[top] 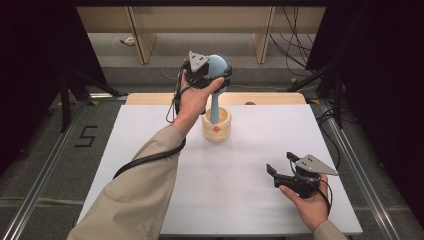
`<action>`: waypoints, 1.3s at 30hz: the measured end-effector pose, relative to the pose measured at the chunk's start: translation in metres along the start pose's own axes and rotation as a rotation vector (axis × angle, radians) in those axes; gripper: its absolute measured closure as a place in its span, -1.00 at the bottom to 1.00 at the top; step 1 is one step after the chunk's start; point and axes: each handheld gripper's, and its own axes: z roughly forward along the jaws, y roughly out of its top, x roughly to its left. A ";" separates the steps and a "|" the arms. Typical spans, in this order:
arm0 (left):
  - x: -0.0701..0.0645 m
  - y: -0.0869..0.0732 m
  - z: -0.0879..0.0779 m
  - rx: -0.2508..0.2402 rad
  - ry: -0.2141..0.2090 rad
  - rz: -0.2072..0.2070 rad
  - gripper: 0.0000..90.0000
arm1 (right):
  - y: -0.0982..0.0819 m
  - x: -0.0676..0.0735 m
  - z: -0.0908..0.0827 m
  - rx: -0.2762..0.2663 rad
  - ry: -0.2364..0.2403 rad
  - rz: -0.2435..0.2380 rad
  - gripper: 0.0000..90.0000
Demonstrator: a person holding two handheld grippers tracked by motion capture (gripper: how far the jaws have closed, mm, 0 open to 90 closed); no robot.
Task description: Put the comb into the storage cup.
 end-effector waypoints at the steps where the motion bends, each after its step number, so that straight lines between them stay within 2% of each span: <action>1: 0.000 0.000 0.001 -0.002 0.001 0.002 -0.57 | 0.000 0.000 0.000 0.000 0.000 0.000 -0.64; 28: 0.006 -0.005 0.009 -0.019 -0.001 0.018 -0.57 | -0.002 -0.001 0.000 0.006 0.000 0.012 -0.64; 39: 0.007 -0.007 0.012 -0.012 -0.004 0.024 -0.57 | -0.003 -0.001 0.000 0.008 0.000 0.011 -0.64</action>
